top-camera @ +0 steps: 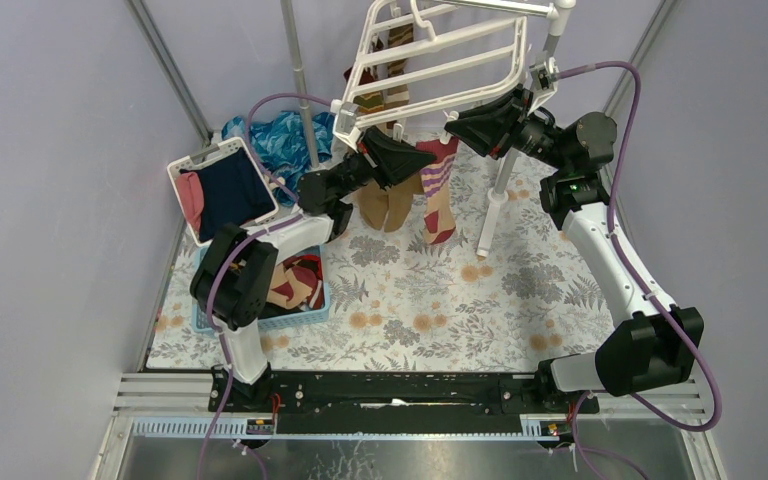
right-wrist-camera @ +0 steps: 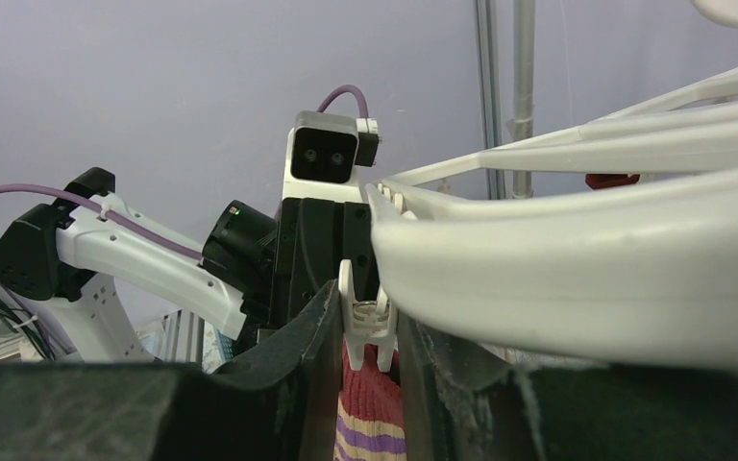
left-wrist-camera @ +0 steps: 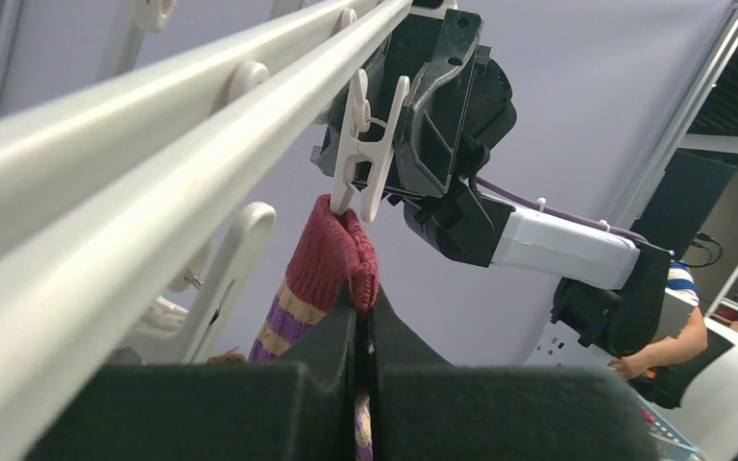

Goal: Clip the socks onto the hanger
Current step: Clamp the sock onto the hanger.

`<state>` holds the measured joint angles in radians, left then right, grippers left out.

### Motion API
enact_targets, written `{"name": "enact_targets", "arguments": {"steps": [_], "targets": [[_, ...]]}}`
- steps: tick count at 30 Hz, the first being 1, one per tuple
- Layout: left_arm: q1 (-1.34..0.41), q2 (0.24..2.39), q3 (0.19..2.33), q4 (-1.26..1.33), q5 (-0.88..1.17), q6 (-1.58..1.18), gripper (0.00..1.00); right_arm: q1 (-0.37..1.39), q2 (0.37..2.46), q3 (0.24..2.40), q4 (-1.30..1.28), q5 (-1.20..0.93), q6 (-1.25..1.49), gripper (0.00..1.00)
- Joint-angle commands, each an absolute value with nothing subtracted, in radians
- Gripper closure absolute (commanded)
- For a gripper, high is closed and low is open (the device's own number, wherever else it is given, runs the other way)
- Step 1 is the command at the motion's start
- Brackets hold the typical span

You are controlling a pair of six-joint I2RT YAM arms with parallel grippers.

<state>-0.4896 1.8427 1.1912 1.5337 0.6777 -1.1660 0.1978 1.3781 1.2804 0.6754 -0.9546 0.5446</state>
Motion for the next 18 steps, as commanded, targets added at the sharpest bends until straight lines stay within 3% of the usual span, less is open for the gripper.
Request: {"name": "enact_targets", "arguments": {"steps": [1, 18], "targets": [[-0.472, 1.799, 1.161, 1.597, 0.624, -1.045, 1.0, 0.206, 1.361, 1.32, 0.679, -1.045, 0.558, 0.96], [-0.485, 1.809, 1.226, 1.614, 0.729, -1.166, 1.0, 0.207, 1.359, 1.319, 0.664, -1.037, 0.531, 0.96]]}}
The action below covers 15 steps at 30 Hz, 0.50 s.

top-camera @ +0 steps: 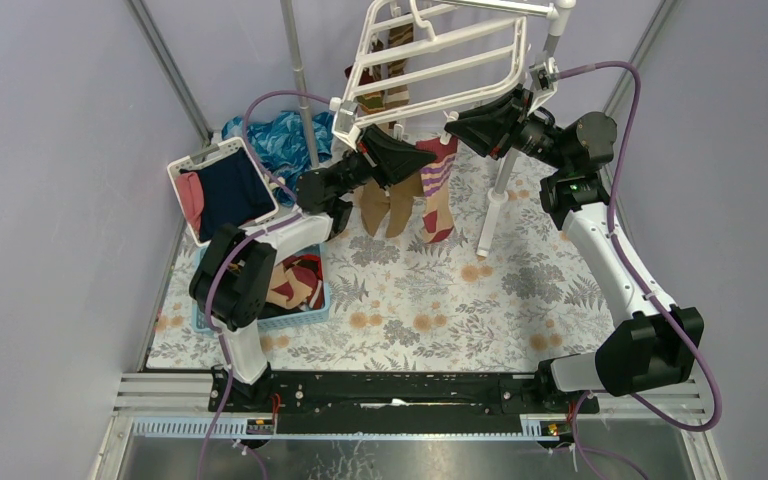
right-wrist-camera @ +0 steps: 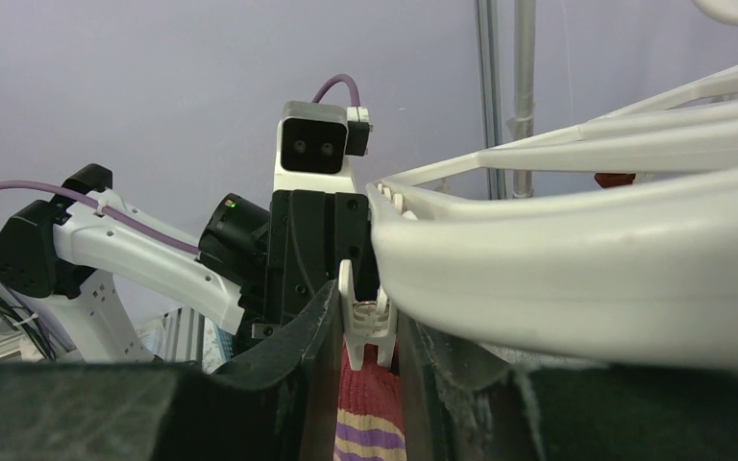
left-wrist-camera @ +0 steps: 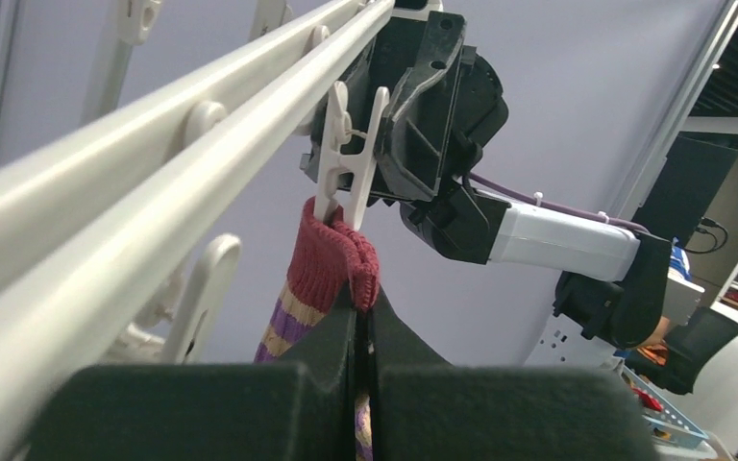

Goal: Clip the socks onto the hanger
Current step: Clamp the sock onto the hanger.

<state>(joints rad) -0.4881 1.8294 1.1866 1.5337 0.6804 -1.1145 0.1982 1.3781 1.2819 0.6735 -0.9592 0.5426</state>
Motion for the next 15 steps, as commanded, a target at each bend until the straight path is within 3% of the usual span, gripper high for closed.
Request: {"name": "enact_targets", "arguments": {"steps": [1, 15], "targets": [[-0.484, 1.806, 1.221, 1.614, 0.721, -1.172, 1.0, 0.207, 1.359, 1.318, 0.661, -1.037, 0.531, 0.96], [-0.474, 1.792, 1.173, 1.607, 0.605, -1.151, 1.0, 0.207, 1.357, 1.318, 0.647, -1.049, 0.519, 0.96]]}}
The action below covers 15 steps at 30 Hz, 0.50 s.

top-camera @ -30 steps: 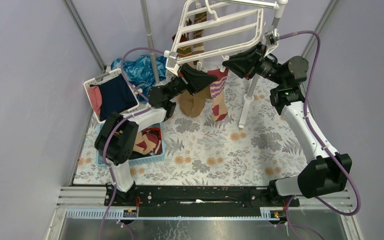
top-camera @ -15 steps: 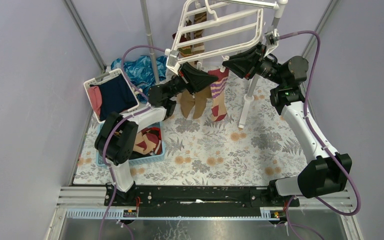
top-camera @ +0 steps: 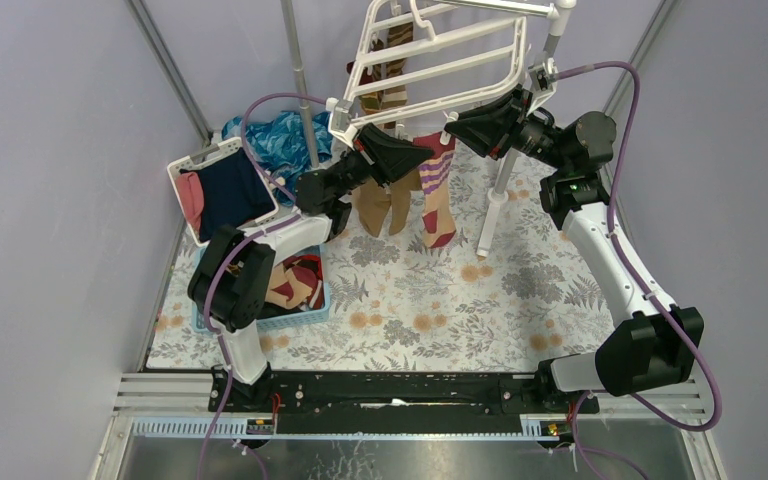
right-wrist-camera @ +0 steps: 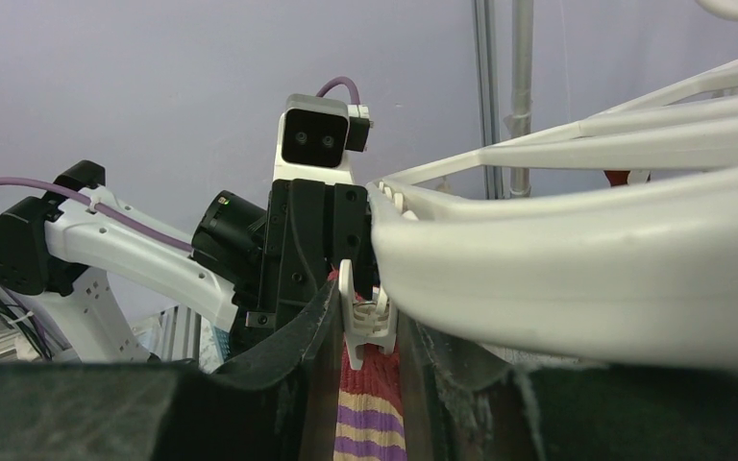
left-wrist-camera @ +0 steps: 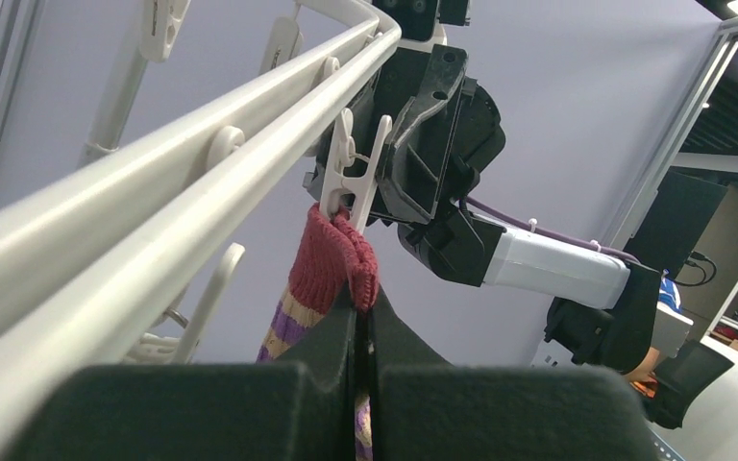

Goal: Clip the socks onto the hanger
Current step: Clamp the sock onto the hanger.

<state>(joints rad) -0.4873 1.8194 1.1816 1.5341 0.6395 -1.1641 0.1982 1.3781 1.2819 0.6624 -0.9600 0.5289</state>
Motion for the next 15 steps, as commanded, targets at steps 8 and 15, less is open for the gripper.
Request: {"name": "enact_targets", "arguments": {"steps": [8, 15], "targets": [[-0.477, 1.782, 1.218, 1.609, 0.661, -1.177, 1.0, 0.207, 1.361, 1.318, 0.633, -1.05, 0.504, 0.96], [-0.483, 1.797, 1.222, 1.611, 0.669, -1.192, 1.0, 0.207, 1.352, 1.307, 0.637, -1.033, 0.508, 0.56]]}}
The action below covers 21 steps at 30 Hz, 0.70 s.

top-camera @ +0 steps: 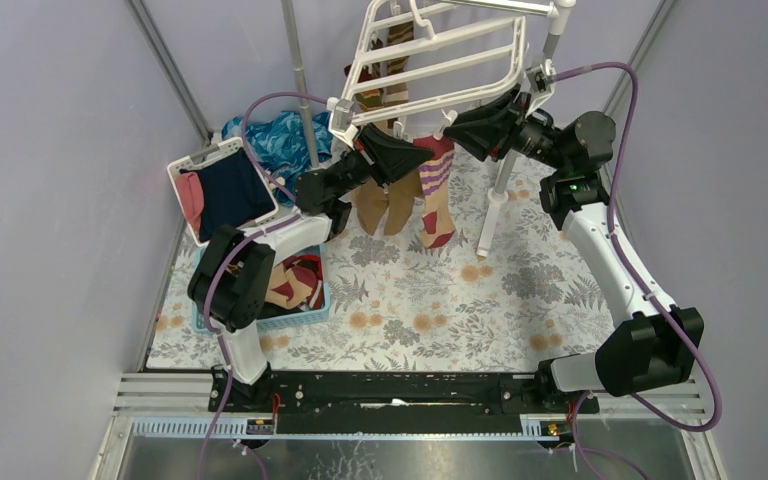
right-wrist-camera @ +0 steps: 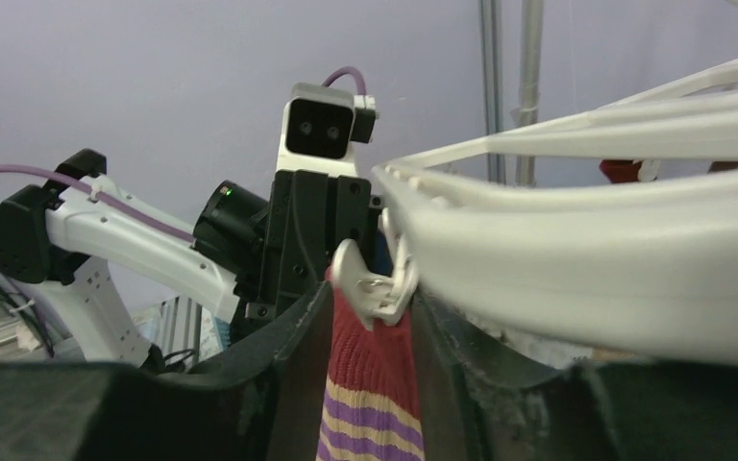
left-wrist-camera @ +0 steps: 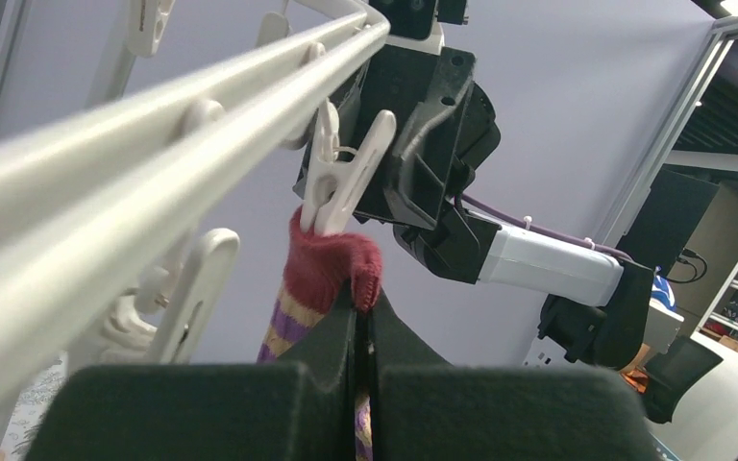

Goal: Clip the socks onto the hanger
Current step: Clamp the sock onto the hanger.

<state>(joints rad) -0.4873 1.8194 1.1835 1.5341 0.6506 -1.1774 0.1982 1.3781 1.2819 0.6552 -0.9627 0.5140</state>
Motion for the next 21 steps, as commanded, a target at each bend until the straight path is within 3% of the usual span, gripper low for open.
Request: {"name": "enact_targets", "arguments": {"steps": [1, 5, 10, 18, 21], "targets": [[-0.483, 1.797, 1.223, 1.611, 0.667, -1.192, 1.0, 0.206, 1.35, 1.306, 0.639, -1.031, 0.509, 0.5], [-0.483, 1.798, 1.218, 1.611, 0.657, -1.192, 1.0, 0.206, 1.346, 1.303, 0.649, -1.029, 0.517, 0.34], [-0.483, 1.796, 1.202, 1.609, 0.636, -1.188, 0.97, 0.207, 1.331, 1.294, 0.649, -1.038, 0.517, 0.25], [-0.474, 1.715, 1.052, 1.596, 0.535, -1.14, 0.59, 0.192, 1.268, 1.266, 0.55, -1.051, 0.456, 0.11], [-0.474, 1.679, 0.993, 1.574, 0.514, -1.115, 0.49, 0.178, 1.242, 1.245, 0.487, -1.045, 0.423, 0.09]]}}
